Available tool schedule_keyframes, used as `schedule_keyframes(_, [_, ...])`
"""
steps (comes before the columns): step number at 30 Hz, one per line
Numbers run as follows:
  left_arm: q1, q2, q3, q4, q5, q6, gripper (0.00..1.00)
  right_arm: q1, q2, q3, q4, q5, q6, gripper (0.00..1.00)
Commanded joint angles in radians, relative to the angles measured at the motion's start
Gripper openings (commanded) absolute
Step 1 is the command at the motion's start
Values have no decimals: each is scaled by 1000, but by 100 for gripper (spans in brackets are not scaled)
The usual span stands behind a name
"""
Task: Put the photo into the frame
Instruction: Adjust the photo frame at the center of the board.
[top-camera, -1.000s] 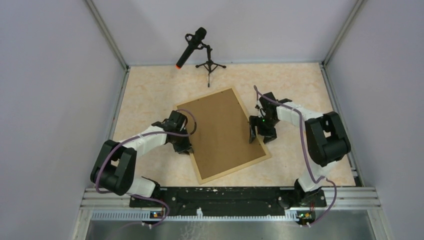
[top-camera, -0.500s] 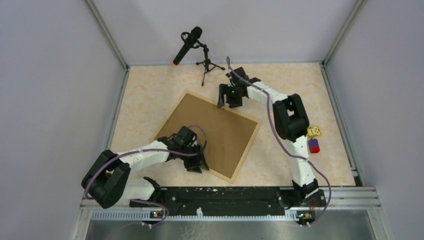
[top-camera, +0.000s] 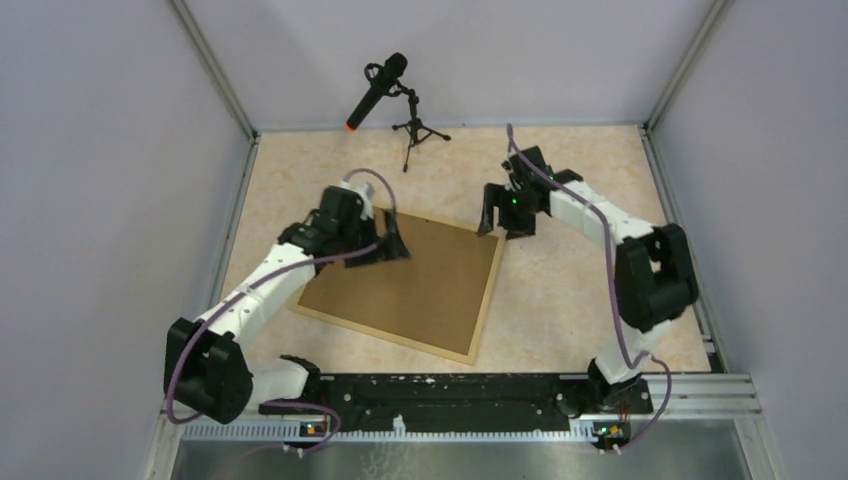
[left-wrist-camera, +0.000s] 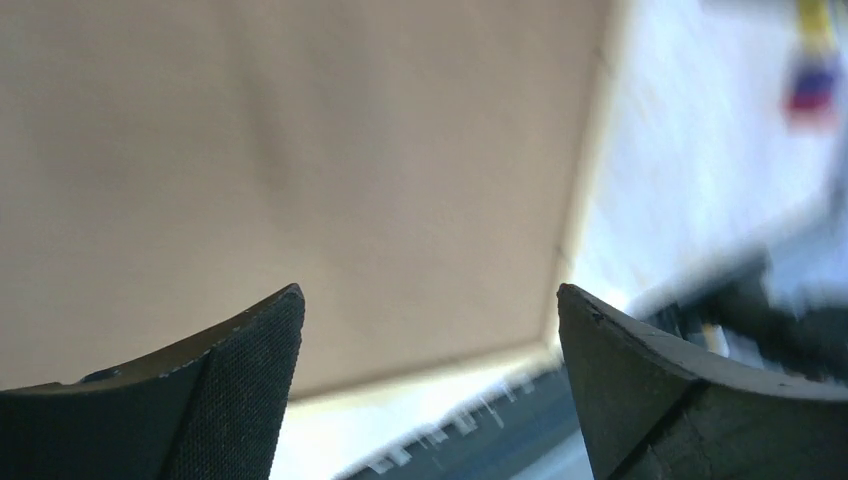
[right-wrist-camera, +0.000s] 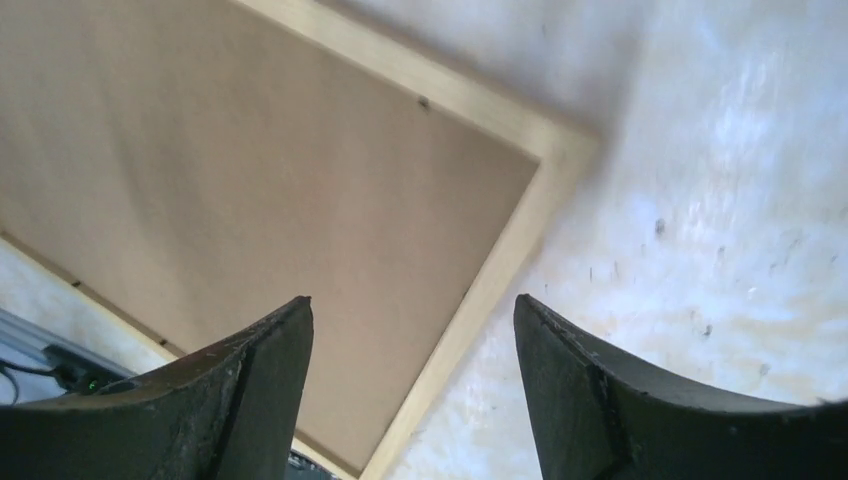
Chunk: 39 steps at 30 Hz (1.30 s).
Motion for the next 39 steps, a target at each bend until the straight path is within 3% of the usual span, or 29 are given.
schedule_keyframes(1, [313, 45, 101, -163, -507, 136, 98, 8, -161, -277, 137, -72, 138, 72])
schedule_keyframes(5, [585, 111, 72, -32, -466, 101, 99, 7, -238, -447, 281, -104, 215, 73])
schedule_keyframes(9, [620, 259, 110, 1, -555, 119, 99, 7, -211, -471, 276, -109, 183, 73])
schedule_keyframes(13, [671, 432, 154, -25, -391, 125, 97, 7, -190, -494, 317, -145, 187, 72])
schedule_keyframes(17, [683, 403, 53, 32, -191, 125, 88, 2, -168, -501, 346, -130, 196, 72])
schedule_keyframes(22, [683, 343, -82, 69, 54, 158, 61, -35, -132, -475, 307, -106, 169, 68])
schedule_keyframes(29, [664, 330, -84, 36, 92, 195, 42, -93, -115, -373, 118, -20, 32, 58])
schedule_keyframes(39, [660, 375, -62, 14, 38, 251, 22, -166, -119, -284, -15, 32, -3, 45])
